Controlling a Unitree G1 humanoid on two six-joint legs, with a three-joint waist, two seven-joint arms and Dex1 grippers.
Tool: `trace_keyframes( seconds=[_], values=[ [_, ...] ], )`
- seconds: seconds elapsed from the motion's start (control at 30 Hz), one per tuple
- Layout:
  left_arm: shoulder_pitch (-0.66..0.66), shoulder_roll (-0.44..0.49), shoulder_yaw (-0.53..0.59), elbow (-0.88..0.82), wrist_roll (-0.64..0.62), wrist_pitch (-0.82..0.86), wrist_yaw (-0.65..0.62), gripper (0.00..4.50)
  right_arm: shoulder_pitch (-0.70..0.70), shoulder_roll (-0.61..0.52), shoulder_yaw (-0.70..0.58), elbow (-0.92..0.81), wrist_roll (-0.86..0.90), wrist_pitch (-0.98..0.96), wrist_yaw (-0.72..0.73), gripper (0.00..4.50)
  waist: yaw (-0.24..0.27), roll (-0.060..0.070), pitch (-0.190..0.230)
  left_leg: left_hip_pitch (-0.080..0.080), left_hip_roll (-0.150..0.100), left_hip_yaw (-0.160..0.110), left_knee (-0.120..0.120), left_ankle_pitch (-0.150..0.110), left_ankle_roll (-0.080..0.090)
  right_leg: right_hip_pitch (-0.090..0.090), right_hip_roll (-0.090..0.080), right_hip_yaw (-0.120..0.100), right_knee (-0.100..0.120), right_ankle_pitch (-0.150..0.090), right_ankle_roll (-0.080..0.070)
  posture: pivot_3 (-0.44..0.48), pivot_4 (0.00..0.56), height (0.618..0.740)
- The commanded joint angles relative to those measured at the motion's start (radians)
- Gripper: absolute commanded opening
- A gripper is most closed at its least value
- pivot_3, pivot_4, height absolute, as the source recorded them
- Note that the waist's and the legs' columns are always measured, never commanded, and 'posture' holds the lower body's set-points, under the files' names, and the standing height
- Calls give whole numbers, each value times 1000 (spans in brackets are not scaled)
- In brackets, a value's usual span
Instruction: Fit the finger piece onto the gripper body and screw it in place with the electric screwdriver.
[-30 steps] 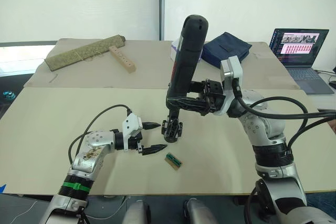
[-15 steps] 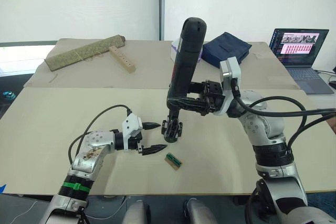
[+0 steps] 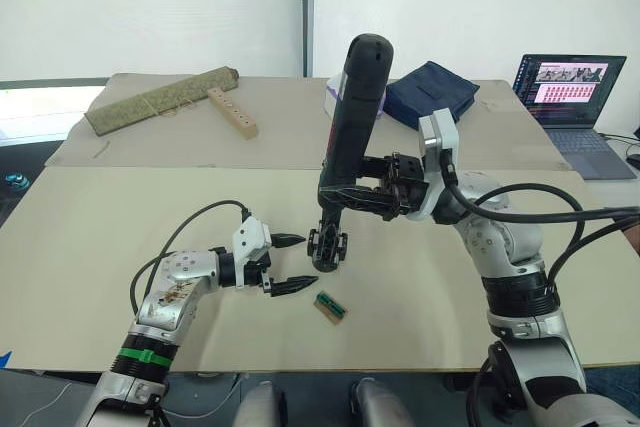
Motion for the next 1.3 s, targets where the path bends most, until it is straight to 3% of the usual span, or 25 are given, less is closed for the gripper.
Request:
trace_keyframes(
  seconds=[0.03,1.3],
  values=[
    [0,-2,2,-30,-2,-14,3,4500,-36,-14,-14,-17,17,5,13,1928,0,0,0,0,0,0,0,0,0,0,0,0,0,0,0,0,150,740],
    [-7,-24,-11,-9,12,-20,22,4500,-45,14,-2,3,-11,-3,8,1928,0,0,0,0,0,0,0,0,0,0,0,0,0,0,0,0,150,740]
  ],
)
